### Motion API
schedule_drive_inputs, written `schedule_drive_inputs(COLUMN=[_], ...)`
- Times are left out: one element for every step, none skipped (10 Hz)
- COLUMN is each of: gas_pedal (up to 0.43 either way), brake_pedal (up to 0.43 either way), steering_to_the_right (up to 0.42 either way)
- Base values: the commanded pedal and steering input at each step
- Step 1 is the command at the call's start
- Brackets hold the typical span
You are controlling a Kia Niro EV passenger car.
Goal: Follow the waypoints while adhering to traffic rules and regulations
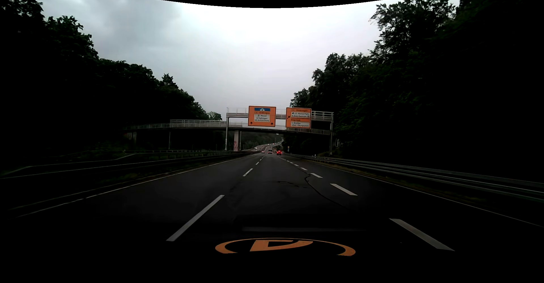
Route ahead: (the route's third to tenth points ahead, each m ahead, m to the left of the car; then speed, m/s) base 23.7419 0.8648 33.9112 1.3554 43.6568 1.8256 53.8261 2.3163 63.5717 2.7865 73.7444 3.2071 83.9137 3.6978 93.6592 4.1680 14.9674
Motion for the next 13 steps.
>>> schedule_drive_inputs(gas_pedal=[0.039, 0.189, 0.228, 0.228, 0.228, 0.240, 0.240, 0.240, 0.240, 0.240, 0.240, 0.240, 0.240], brake_pedal=[0.000, 0.000, 0.000, 0.000, 0.000, 0.000, 0.000, 0.000, 0.000, 0.000, 0.000, 0.000, 0.000], steering_to_the_right=[-0.006, -0.005, -0.005, -0.006, -0.006, -0.006, -0.006, -0.006, -0.006, -0.006, -0.007, -0.007, -0.007])
